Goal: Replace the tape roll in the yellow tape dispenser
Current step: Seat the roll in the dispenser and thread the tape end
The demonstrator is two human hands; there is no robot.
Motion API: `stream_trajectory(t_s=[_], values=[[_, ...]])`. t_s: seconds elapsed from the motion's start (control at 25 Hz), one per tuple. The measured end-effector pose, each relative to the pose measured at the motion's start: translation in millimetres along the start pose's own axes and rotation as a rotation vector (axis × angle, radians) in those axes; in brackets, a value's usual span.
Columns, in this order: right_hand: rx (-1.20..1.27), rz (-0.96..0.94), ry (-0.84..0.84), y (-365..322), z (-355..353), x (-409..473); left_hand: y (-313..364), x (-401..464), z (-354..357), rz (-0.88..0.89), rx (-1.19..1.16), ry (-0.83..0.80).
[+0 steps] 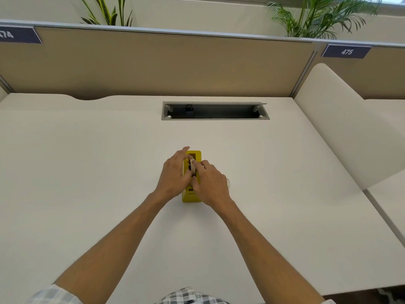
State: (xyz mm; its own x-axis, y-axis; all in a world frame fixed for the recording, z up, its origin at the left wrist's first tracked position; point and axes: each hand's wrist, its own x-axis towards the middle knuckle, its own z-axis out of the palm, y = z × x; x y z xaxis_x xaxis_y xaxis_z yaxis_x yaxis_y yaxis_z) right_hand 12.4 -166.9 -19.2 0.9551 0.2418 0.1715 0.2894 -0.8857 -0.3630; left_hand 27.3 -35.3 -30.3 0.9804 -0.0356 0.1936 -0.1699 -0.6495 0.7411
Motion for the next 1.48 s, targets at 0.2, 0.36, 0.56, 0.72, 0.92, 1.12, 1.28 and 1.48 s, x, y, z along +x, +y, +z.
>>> stream_trajectory(t_s=[0.2,0.36,0.56,0.72,0.92,1.12,1.28,1.48], values=[[0.001,-0.008,0.004,0.1,0.2,0.2,0.8,4.3,0.3,0.036,0.044,0.010],[-0.004,-0.008,0.001,0.9,-1.1,0.6,-3.5,5.0,2.4,-0.023,0.075,-0.109],[0.004,0.000,0.003,0.3,-0.6,0.1,1.2,-0.6,3.1,0.032,0.008,-0.002],[0.009,-0.003,0.006,0.4,-0.4,-0.2,-1.2,5.2,-0.1,0.018,0.075,-0.024],[0.007,-0.003,-0.003,0.7,-1.2,0.2,-5.2,5.6,-2.5,-0.006,0.092,-0.107],[0.014,0.005,-0.034,0.6,-4.6,3.5,-4.6,4.7,-4.1,0.038,0.066,-0.060],[0.014,0.001,-0.048,0.1,-8.2,8.2,-4.4,6.0,-4.2,0.033,0.072,-0.062],[0.007,-0.018,-0.034,2.4,-10.0,8.3,-9.3,6.5,-3.3,-0.017,0.125,-0.066]])
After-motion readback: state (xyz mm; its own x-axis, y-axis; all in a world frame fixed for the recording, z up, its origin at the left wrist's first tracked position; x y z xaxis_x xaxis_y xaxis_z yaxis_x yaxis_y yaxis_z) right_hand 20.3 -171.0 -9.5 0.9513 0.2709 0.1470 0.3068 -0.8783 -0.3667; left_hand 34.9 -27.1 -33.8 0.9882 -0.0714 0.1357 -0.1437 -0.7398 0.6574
